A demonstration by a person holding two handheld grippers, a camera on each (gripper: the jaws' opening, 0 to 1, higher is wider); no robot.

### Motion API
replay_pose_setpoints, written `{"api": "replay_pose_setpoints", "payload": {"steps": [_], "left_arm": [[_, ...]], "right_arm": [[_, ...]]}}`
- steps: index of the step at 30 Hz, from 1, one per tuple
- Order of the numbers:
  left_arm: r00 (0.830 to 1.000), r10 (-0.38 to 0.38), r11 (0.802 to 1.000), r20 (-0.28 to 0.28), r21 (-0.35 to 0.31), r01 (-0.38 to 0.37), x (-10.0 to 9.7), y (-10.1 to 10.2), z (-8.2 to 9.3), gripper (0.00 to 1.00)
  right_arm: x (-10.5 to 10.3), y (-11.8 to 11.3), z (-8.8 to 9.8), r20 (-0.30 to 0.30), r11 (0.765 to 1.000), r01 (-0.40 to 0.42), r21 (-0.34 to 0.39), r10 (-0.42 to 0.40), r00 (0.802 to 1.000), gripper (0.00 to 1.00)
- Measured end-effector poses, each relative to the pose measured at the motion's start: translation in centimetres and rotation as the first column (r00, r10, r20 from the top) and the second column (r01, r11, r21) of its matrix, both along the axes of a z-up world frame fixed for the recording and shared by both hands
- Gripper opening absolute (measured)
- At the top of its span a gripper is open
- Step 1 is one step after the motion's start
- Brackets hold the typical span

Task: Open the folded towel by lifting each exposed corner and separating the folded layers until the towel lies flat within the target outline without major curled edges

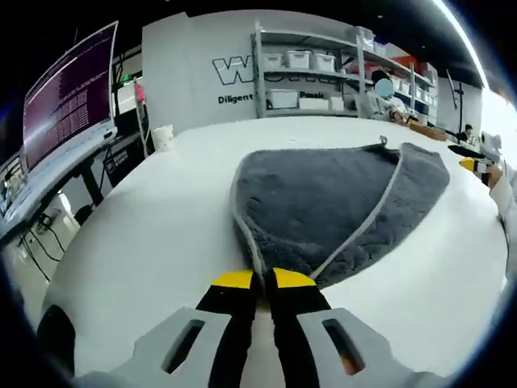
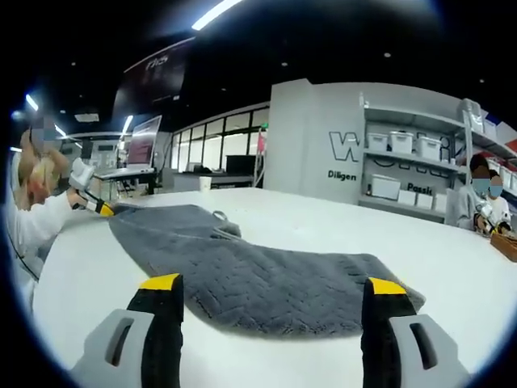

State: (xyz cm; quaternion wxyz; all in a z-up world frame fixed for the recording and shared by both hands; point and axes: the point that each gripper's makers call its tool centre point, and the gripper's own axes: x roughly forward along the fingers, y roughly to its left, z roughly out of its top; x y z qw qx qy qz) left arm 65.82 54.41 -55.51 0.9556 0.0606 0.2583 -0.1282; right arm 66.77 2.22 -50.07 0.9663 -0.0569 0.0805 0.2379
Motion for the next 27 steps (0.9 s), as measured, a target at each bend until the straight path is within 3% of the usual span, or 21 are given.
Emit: {"api": "replay_pose_setpoints", "payload": {"steps": [10, 12, 15, 18, 19, 23, 27], "left_arm": [[0.999, 0.040, 0.999, 0.016, -0.003, -0.040, -1.0, 1.3, 0.6, 0.13], [0.997, 0.055, 0.998, 0.057, 0.024, -0.057, -1.0, 1.8, 1.6, 0.20], [0.988, 0.083, 0.983, 0.128, 0.151, -0.103, -1.1, 2.8, 3.7, 0.29], [0.980, 0.078, 0.973, 0.183, 0.201, -0.115, -1.1, 2.8, 5.4, 0.36], [0.969, 0.066, 0.973, 0.236, 0.200, -0.115, -0.9, 2.4, 6.9, 0.39], [0.941, -0.054, 0.998, 0.335, 0.057, 0.037, -0.1, -1.3, 10.0, 0.49], [0.924, -0.170, 0.985, 0.342, 0.078, 0.152, 1.2, -3.9, 10.4, 0.63]], "right_arm": [[0.1, 0.1, -0.2, -0.009, 1.000, -0.005, -0.003, 0.005, 1.000, 0.91], [0.2, 0.0, -0.3, -0.010, 1.000, -0.005, 0.001, 0.005, 1.000, 0.91], [0.2, 0.0, -0.3, -0.012, 1.000, -0.005, 0.006, 0.006, 1.000, 0.91], [0.3, -0.2, -0.4, -0.013, 1.000, -0.005, 0.013, 0.005, 1.000, 0.90], [0.3, -0.2, -0.4, -0.013, 1.000, -0.004, 0.014, 0.004, 1.000, 0.90], [0.5, -0.4, -0.6, -0.016, 1.000, -0.001, 0.024, 0.002, 1.000, 0.90], [0.8, -0.7, -0.8, -0.014, 1.000, 0.004, 0.025, -0.004, 1.000, 0.90]]}}
